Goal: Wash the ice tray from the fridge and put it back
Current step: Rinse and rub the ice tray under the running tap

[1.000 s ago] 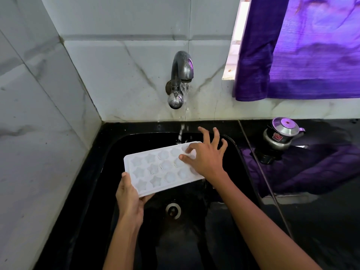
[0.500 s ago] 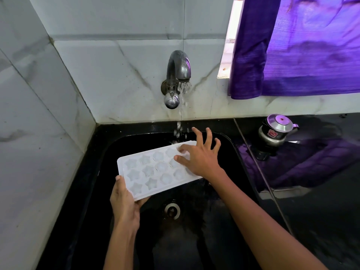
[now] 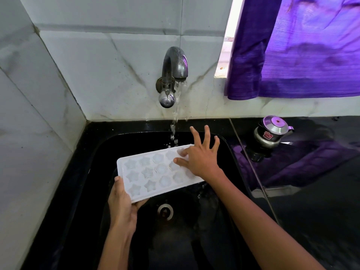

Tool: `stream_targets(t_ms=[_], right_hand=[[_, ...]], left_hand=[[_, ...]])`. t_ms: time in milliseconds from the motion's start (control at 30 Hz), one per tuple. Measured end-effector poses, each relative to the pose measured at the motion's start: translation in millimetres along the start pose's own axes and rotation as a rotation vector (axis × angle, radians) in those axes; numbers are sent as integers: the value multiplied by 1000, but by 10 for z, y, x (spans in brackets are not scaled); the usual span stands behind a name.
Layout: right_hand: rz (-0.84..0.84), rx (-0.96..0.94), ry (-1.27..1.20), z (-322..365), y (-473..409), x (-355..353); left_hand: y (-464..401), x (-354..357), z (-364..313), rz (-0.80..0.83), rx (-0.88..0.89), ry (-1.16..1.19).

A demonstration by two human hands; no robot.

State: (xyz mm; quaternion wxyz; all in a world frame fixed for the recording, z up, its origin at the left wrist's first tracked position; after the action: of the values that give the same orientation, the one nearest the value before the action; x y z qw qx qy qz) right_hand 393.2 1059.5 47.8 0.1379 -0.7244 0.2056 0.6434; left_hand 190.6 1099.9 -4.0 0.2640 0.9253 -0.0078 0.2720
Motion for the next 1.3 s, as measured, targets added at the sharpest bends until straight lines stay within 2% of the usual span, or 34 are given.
stream_targets(t_ms=[100,267,433,533,733,900,1067,1300], right_hand=[[-29,51,-76,-50,-30,-57],[30,-54,23,6,-60,-35],[-232,78,-206,17,-11,12],[-334,94,-223,54,67,105],[-4,-157,-226,28,82,317],[-74,-127,-136,51,23,212],[-58,-132,-125,22,-7,156],[-140,-28,82,33,-3,66]], left_hand=[[-7,-27,16,0,-11,6],[10,-21,49,-16,-21,28],[56,-45,45,-69,23,45],[96,-24,35,-102,69,47],[151,4,-16,-152,120,71],[105,31,-77,-139,100,57],[42,115,-149,-115,83,62],[-8,158,-104,-119,72,91]])
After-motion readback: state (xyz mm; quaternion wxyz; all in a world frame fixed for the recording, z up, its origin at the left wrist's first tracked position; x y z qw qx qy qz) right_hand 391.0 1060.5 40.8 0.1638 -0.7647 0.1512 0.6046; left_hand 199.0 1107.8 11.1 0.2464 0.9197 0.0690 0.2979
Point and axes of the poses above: each hand's wrist, its own y-axis away from the middle knuckle, its own x-axis out of the palm, z = x × y, the point moved 2 cm from there along -y, towards the middle knuckle, and after that the axes turned 14 degrees about y, right-handed, at the moved point
